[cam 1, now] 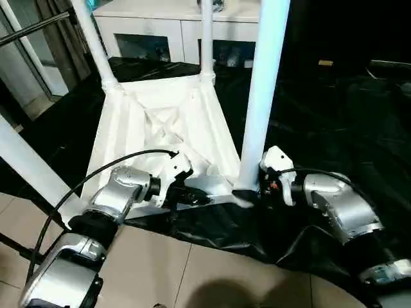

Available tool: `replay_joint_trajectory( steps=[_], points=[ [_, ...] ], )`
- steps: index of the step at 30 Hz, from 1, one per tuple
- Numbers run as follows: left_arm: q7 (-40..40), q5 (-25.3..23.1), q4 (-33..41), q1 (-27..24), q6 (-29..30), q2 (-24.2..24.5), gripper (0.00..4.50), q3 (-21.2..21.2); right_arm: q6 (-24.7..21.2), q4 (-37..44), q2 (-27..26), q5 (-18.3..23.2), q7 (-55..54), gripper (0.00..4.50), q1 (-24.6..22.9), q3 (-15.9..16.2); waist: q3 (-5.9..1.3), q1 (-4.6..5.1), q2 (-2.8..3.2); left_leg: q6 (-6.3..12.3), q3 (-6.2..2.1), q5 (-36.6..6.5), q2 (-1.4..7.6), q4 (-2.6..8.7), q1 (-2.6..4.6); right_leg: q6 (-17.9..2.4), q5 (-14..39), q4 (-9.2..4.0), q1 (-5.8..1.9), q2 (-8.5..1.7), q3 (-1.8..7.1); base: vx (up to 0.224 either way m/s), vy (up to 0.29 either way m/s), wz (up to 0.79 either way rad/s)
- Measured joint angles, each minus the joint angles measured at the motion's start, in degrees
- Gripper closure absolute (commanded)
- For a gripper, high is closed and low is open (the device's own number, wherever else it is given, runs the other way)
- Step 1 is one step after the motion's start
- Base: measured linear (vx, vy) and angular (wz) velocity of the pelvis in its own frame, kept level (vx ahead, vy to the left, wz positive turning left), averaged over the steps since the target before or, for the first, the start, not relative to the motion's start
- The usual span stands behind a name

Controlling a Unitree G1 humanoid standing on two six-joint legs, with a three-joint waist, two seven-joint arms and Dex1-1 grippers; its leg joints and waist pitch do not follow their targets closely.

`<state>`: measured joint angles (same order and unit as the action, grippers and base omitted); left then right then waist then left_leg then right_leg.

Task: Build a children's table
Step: Rotate leg to tighten

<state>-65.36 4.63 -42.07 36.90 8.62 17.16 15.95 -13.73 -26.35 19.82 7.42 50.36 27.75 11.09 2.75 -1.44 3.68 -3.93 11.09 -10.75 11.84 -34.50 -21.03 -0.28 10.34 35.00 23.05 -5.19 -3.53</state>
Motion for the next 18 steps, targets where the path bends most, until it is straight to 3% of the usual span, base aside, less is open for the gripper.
replay_joint_trajectory(
  steps=[7,13,15,18],
  points=[
    [12.4,-1.8,-4.3,2.5,0.6,-6.2,4.5,-1.3,1.6,-6.5,-8.4,-1.1,-20.0,1.77,1.4,-5.9,-0.4,-0.15,0.47,-0.01,0.02,0.0,-0.08,0.04,0.2,0.1,0.1,-0.03,-0.21,-0.08,-0.01,0.0,0.0,0.0],
    [18.3,-2.6,-6.6,3.6,1.1,-9.4,4.5,-2.2,4.2,-12.3,-12.3,-3.6,-30.0,1.77,4.2,-7.2,-0.63,-0.14,0.69,-0.01,0.0,0.0,-0.13,0.08,0.46,0.2,0.1,-0.06,-0.41,-0.12,-0.02,0.0,0.0,0.0],
    [18.5,-3.1,-6.8,3.7,0.9,-9.6,4.5,-2.3,5.1,-13.1,-12.6,-3.7,-30.3,1.08,4.5,-7.5,-0.63,-0.14,0.69,-0.01,-0.03,0.0,-0.13,0.13,0.48,0.2,0.1,-0.09,-0.45,-0.12,-0.05,0.0,0.0,0.0],
    [18.0,-3.3,-6.7,3.7,0.5,-9.4,4.5,-2.3,5.0,-12.9,-12.6,-3.4,-28.0,0.96,4.5,-8.3,-0.63,-0.13,0.69,-0.01,-0.03,0.0,-0.13,0.17,0.46,0.3,0.1,-0.11,-0.43,-0.12,-0.05,0.0,0.0,0.0]
  ],
)
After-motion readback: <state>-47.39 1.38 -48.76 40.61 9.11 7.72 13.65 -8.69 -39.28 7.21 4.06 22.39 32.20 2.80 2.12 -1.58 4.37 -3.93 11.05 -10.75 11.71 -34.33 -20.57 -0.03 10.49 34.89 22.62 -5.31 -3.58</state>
